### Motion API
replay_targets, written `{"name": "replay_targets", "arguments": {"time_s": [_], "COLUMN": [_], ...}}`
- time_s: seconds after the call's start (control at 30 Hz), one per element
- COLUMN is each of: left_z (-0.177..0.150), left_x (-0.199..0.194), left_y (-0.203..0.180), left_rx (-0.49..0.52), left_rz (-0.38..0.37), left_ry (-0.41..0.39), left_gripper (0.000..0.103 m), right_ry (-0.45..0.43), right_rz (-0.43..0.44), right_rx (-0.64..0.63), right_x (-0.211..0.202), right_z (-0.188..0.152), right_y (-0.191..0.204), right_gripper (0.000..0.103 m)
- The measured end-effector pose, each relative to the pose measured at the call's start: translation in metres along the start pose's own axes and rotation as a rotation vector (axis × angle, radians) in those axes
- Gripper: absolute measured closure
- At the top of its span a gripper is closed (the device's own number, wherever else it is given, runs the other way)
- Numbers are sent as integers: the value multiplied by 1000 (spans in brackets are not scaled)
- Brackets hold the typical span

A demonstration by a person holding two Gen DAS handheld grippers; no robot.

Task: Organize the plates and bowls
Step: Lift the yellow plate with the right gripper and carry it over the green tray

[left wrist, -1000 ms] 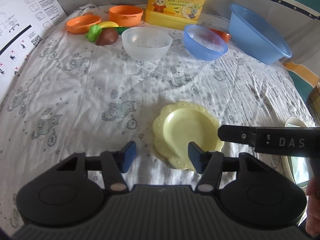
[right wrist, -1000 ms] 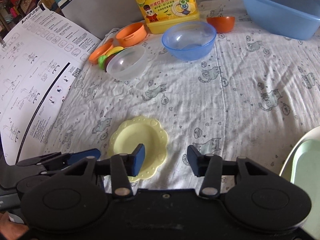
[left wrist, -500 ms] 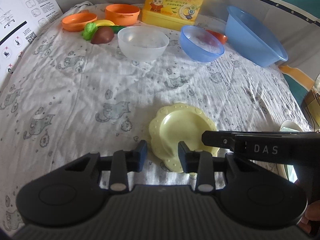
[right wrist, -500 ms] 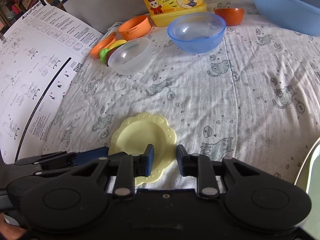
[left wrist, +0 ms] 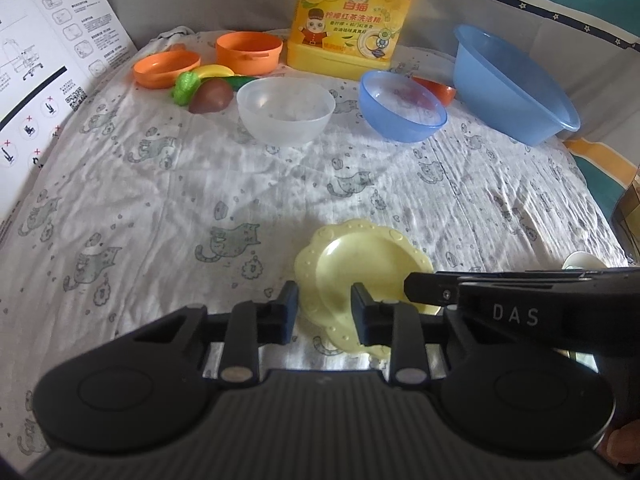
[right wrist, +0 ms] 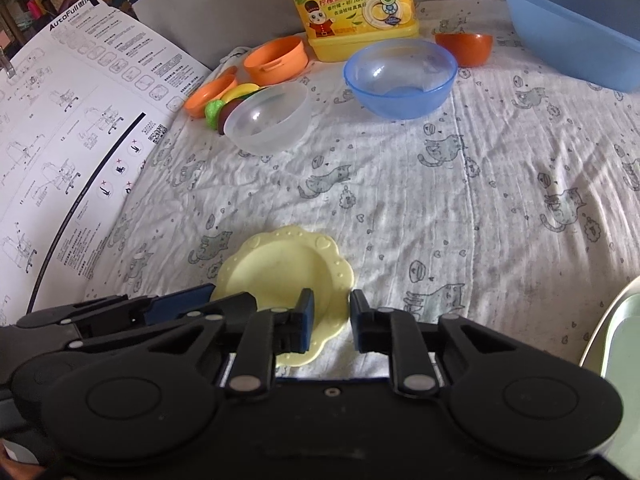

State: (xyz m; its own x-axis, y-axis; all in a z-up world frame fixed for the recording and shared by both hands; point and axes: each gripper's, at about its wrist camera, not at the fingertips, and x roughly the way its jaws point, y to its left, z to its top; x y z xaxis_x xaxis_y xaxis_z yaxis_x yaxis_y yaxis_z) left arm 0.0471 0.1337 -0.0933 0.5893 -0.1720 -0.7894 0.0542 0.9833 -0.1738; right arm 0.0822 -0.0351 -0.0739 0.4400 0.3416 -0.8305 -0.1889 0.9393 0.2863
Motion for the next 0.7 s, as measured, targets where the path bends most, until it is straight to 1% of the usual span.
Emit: {"name": "replay_targets", "arguments": {"time_s": [0.33,0.7], "left_z": [6,13], "left_x": [-19,-42], "left_y": [-18,-57], "left_rx": [16,58], "left_rz": [-10,-26], "left_ry": [-20,-38], "left_gripper": [75,75], "right_ry": [-66,-146], "right_rz": [-2,-13], "right_rx": [4,39], "right_x": [-32,-78], "right_z": [2,-5], "right_y": [-2,-23], "right_gripper": [84,84]}}
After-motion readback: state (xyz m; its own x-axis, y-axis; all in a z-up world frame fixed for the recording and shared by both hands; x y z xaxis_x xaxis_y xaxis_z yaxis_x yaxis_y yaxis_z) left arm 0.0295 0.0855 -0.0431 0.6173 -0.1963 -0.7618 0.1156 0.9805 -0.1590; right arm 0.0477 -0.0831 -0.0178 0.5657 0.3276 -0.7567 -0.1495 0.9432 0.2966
